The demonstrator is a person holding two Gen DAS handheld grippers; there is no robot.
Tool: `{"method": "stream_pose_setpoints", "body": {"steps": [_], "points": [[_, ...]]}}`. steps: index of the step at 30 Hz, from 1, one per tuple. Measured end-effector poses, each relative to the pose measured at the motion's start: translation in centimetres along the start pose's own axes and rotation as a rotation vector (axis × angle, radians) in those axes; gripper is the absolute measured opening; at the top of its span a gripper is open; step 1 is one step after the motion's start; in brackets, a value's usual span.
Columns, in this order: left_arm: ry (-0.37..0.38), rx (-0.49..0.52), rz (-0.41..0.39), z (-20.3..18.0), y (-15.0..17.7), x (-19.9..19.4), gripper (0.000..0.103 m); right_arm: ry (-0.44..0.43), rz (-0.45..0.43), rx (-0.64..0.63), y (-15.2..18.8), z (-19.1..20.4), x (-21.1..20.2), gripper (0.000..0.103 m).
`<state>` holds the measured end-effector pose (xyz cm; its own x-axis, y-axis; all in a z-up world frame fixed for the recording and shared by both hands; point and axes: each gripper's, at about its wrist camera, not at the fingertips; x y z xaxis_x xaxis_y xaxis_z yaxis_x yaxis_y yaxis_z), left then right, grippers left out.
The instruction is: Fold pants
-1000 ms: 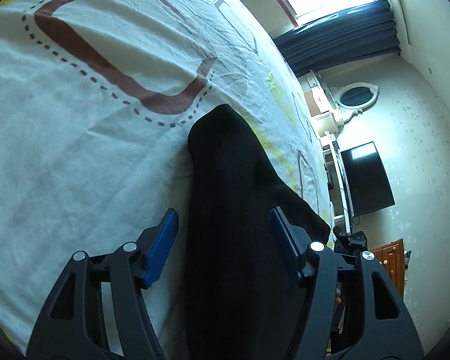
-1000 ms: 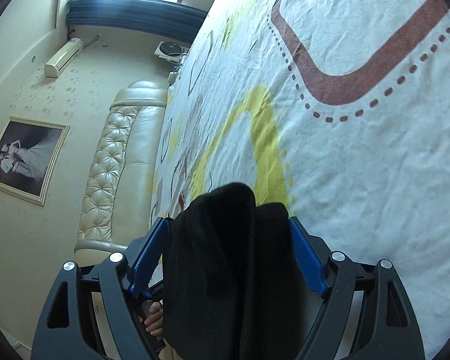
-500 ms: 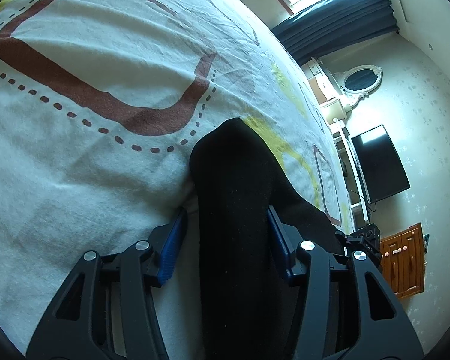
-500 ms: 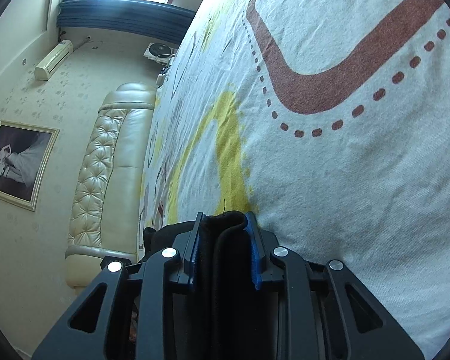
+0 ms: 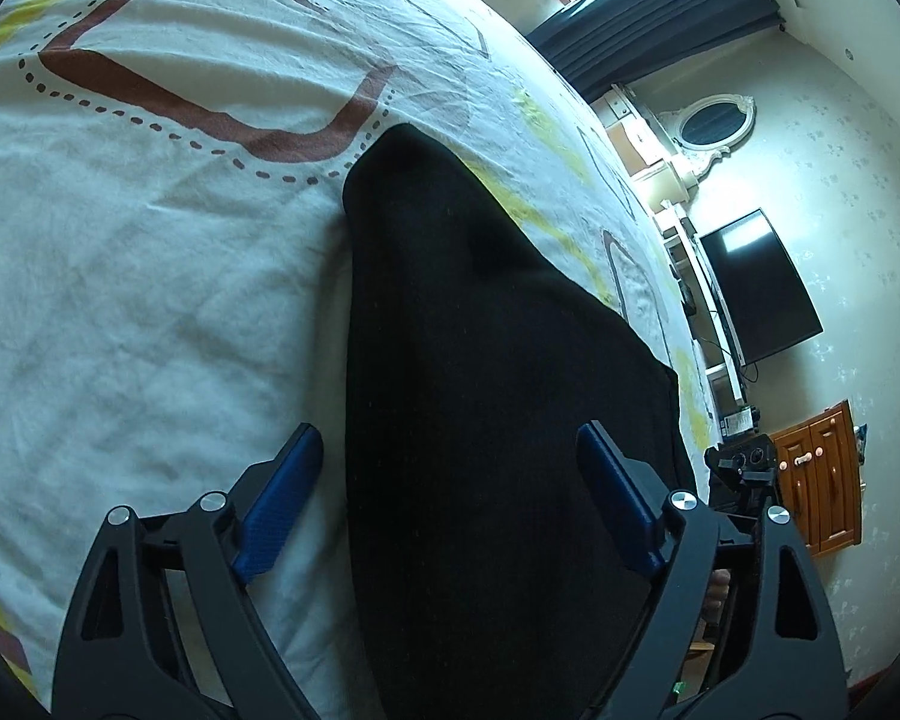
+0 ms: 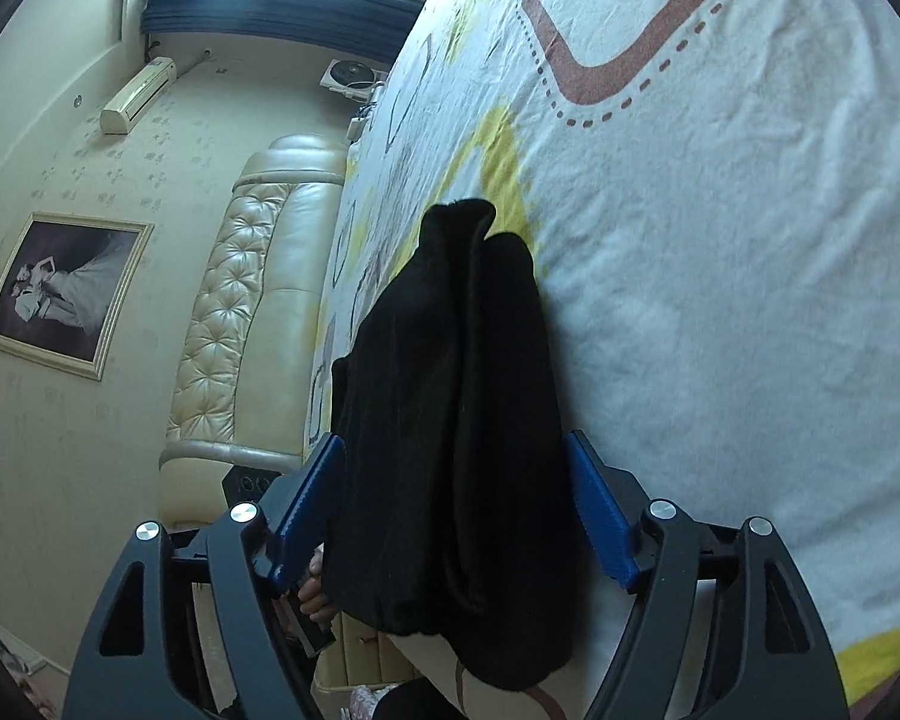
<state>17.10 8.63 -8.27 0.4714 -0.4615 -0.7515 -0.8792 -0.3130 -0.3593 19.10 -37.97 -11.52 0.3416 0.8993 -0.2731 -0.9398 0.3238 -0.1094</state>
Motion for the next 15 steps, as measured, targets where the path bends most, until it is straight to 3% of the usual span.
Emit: {"method": "stream_pose_setpoints", "body": {"steps": [8,15], "points": [[0.019,-0.005,0.019,-0.8,4.3,-1.5,0.086,-0.016,0.001,-0.041,3.3,0.6,-0.4,0.074],[0.017,-0.020,0.016,-1.0,4.7,-1.3,0.086,0.013,-0.008,-0.056,3.8,1.1,0.0,0.075]]}}
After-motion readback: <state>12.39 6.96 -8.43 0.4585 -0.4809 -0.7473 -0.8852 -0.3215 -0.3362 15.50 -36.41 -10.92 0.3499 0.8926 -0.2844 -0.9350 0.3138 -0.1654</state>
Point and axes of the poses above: each gripper's, at about its wrist camera, not at the fingertips, and x roughly the way its jaws point, z to its left, y to its underside, and after that the axes turned 10 degrees about -y, right-handed
